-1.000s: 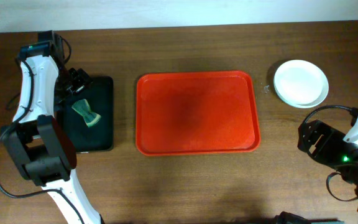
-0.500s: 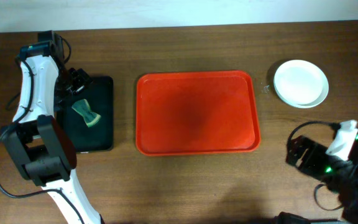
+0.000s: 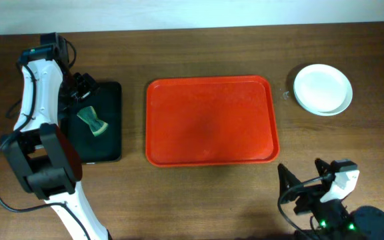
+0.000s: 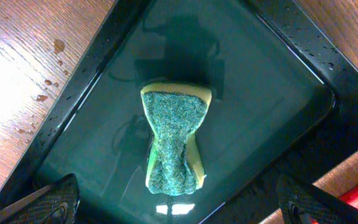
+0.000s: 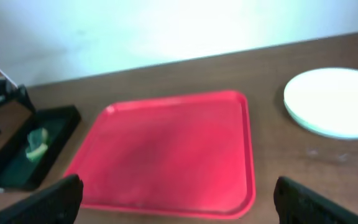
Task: Clean dirty plates on tray and stack at the side
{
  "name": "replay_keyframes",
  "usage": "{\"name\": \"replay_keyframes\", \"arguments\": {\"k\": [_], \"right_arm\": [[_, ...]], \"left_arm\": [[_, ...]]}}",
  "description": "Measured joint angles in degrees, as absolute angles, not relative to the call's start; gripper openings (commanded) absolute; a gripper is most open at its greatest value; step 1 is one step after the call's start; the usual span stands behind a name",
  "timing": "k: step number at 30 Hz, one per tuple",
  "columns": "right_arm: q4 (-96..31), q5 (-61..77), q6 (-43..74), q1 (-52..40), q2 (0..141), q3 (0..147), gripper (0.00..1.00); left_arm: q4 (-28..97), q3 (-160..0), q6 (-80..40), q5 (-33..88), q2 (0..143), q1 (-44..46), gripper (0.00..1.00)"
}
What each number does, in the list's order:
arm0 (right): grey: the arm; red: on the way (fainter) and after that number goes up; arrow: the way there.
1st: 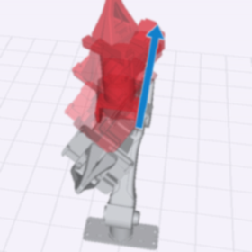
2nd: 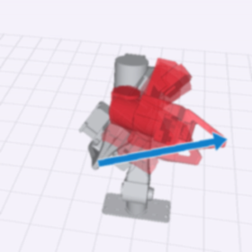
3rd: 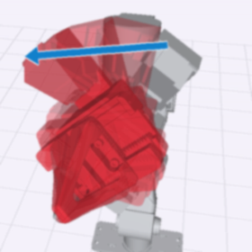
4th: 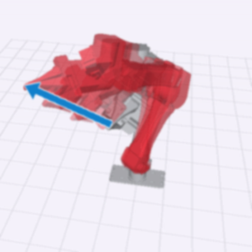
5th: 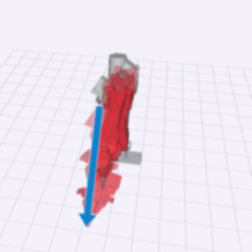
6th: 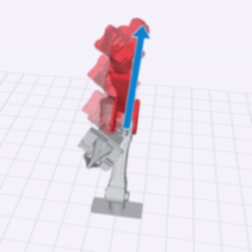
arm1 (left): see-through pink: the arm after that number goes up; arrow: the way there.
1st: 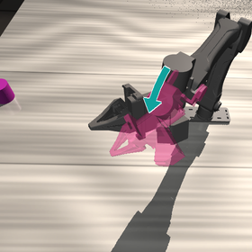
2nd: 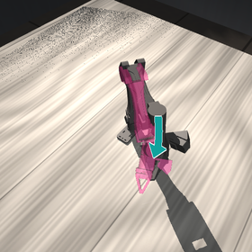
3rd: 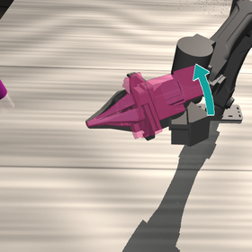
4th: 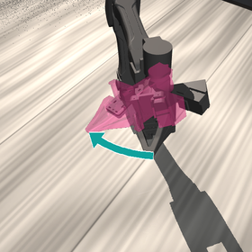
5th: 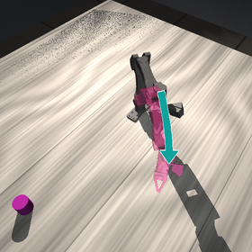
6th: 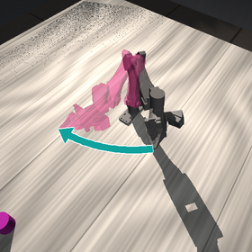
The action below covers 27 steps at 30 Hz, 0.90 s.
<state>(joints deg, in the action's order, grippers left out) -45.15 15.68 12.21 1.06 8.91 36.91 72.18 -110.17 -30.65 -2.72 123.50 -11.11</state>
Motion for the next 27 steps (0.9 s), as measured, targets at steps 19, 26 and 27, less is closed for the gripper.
{"name": "replay_keyframes", "arguments": {"k": [19,26,27], "right_arm": [[-6.35,7.01,12.21,1.06,0.78,3.42,0.99],[-4.45,2.31,12.16,-2.04,0.80,0.93,0.99],[-4.45,1.78,11.84,-2.07,0.80,0.91,0.99]], "left_arm": [[72.18,-110.17,-30.63,-2.72,123.52,-11.11,0.99],[72.18,-110.17,-30.63,-2.72,123.52,-11.11,0.99],[72.20,-110.17,-30.63,-2.72,123.52,-11.11,0.99]]}}
